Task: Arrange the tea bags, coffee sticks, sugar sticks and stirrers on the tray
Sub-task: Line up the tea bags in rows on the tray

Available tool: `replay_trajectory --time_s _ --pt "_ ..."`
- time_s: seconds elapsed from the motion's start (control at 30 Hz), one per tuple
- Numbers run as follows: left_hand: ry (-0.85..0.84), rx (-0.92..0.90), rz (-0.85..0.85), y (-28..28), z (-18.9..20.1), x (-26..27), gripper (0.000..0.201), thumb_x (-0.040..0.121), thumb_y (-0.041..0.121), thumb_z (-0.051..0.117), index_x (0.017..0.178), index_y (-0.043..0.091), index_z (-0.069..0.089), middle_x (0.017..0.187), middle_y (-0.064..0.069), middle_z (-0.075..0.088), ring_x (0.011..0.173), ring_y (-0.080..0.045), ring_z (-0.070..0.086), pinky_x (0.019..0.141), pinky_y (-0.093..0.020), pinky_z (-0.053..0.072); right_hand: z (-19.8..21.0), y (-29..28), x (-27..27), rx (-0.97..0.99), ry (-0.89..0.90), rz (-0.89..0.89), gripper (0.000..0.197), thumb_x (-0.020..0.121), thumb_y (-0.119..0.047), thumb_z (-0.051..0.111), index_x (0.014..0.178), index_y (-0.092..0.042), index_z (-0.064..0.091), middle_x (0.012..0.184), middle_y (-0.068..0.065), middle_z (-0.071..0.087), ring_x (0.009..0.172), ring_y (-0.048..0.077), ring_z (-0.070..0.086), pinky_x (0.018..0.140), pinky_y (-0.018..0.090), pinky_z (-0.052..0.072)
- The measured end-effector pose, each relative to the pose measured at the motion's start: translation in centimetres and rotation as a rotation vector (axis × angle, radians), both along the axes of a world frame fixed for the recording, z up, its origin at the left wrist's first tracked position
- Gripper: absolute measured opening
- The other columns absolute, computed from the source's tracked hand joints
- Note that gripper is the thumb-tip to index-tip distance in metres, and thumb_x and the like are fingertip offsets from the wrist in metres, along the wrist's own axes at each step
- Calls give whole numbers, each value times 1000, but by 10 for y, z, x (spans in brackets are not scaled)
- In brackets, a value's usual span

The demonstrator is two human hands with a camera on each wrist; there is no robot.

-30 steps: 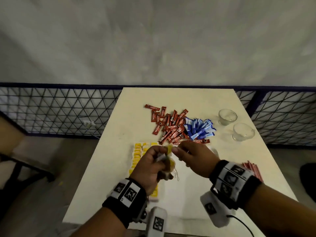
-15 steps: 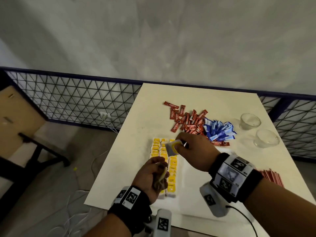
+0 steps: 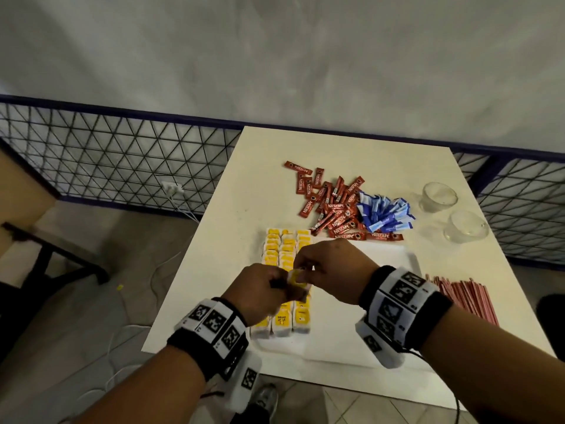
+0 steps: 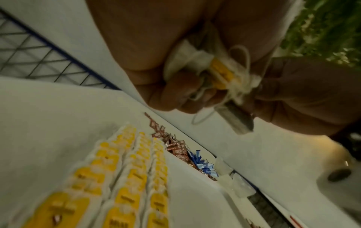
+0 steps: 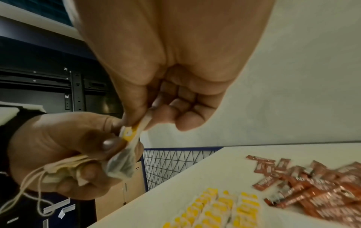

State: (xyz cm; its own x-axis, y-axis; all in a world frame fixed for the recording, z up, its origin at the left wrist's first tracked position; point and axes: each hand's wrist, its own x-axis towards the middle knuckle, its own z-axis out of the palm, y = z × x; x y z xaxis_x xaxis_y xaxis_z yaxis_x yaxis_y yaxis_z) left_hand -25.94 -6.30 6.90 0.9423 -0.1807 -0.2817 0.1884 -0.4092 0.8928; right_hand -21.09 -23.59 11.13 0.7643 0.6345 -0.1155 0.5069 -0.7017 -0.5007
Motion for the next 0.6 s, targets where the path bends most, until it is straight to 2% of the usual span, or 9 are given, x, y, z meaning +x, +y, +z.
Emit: replay_trajectory --time_s 0.03,0.1,0.2,0.27,0.37,0.5,0.6 --pt "4 -30 8 -1 -3 -3 5 80 27 76 75 27 77 70 3 73 48 -9 50 50 -19 41 -5 -2 -3 27 7 -26 17 89 -41 60 95 -27 67 68 -22 50 63 -1 47 59 15 31" --pt "16 -45 23 -6 -13 -9 9 78 29 78 70 32 76 67 5 72 52 -9 56 53 -22 45 -18 -6 -10 56 61 -94 15 90 -37 59 94 -25 67 69 -22 49 66 1 49 62 18 32" --pt "26 113 -2 -11 -37 -17 13 76 38 79 73 26 75 57 11 63 53 1 55 56 -18 43 -45 -9 -22 25 211 -161 13 93 -29 55 96 -20 64 77 -13 55 77 12 53 69 23 35" --pt "64 201 14 -7 -52 -24 16 76 41 77 79 26 72 68 11 65 65 -1 59 55 -10 42 -65 -9 -30 -30 319 -177 14 95 -27 50 100 -18 61 85 -2 61 85 20 58 73 27 43" --pt "100 264 59 7 -64 -38 13 77 36 76 77 38 63 82 16 63 84 -2 60 62 -4 39 -93 -10 -39 -108 400 -194 16 96 -27 48 105 -18 58 96 5 64 92 25 61 78 30 46" --pt "104 310 89 20 -70 -50 18 80 34 74 72 41 59 90 9 68 92 -7 64 75 -18 48 -117 -9 -42 -176 404 -200 10 96 -30 46 96 -24 54 89 2 59 84 25 56 72 29 42" --pt "100 325 96 24 -74 -53 14 80 36 73 76 38 60 93 6 70 90 -7 64 76 -20 49 -126 -7 -43 -196 379 -206 8 96 -31 46 93 -27 52 91 3 61 82 24 53 72 29 42"
